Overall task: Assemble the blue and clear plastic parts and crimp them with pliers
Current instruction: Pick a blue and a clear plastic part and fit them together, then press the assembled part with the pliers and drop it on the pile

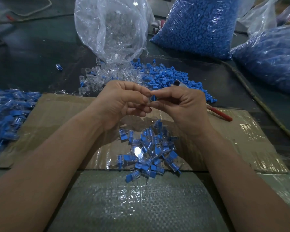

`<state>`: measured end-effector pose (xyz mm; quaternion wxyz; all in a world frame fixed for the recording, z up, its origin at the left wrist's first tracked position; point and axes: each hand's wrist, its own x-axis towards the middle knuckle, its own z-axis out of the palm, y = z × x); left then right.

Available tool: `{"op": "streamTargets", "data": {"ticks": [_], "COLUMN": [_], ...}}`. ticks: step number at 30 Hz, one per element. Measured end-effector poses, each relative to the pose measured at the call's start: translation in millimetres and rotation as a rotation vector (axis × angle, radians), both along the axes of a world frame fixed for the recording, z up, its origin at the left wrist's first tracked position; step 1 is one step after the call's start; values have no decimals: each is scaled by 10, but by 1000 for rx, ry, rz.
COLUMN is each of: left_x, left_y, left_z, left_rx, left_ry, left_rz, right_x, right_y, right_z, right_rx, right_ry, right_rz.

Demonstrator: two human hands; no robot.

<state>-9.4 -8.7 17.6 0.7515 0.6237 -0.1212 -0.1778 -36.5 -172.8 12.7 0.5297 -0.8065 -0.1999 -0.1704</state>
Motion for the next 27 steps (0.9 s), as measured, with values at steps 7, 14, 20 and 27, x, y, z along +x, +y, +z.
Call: {"op": "streamTargets", "data": {"ticks": [7,14,20,27], "left_x": [-13,5,-3,-15], "left_y": [-7,-11,-25,-36], "left_z": [-7,-34,-35,-32], "left_rx": [37,85,99,91], "left_ry": [-29,-23,-23,-38], "left_rz": [14,39,60,86], "right_x": [-5,-8,-8,-29], "right_y": [5,3,5,18], "right_z": [-12,-20,-15,10], "right_rx": [11,-47,-100,-134], "right_ry": [5,5,-21,-26], "right_rz": [13,2,-13,-17]}}
